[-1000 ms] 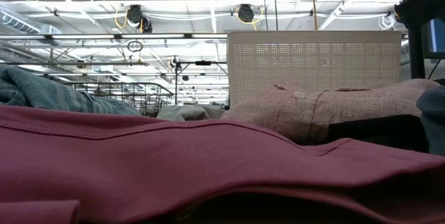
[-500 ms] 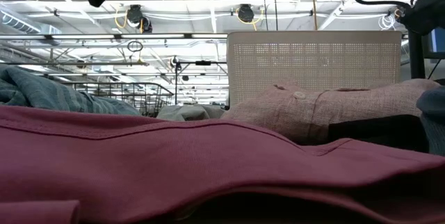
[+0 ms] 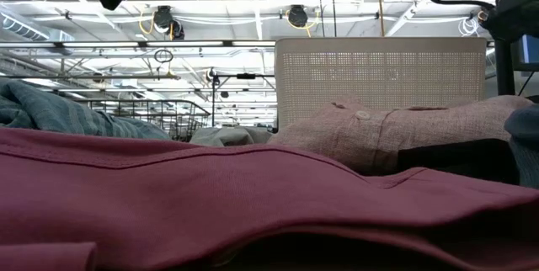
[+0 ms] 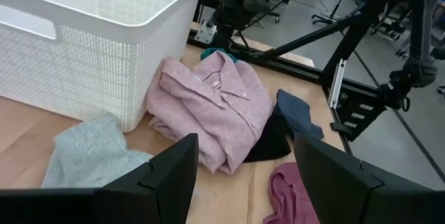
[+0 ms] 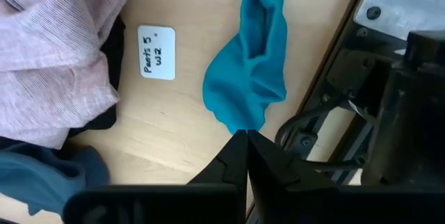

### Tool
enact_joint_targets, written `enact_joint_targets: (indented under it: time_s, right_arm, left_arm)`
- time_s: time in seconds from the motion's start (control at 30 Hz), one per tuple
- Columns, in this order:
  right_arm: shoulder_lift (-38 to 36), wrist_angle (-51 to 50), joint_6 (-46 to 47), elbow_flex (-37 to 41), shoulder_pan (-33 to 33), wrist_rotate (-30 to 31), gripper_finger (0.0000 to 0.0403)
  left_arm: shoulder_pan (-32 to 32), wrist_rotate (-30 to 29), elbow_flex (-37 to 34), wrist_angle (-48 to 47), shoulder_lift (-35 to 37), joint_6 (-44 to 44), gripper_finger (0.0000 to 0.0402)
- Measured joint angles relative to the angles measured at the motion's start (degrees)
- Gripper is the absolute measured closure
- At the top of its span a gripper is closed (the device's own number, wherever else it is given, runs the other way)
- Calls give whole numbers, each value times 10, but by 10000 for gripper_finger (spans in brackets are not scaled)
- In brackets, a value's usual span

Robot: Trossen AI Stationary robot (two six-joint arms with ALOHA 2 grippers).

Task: Pick & Place Cloths
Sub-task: Put the light blue sock into the transparent bin

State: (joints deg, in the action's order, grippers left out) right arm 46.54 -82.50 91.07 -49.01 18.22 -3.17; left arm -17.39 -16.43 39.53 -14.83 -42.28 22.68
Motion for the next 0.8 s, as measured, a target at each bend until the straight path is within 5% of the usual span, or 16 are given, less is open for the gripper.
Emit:
enact_joint_targets:
  time_s: [0.43,0.8]
  right_arm:
    - [0,26,-27,0,0,26,390]
    - [36,59,-183,0,0,48,297]
  left_arm:
    - [0,-1,0,0,0,0,160]
    - [0,-1,0,1,0,3,160]
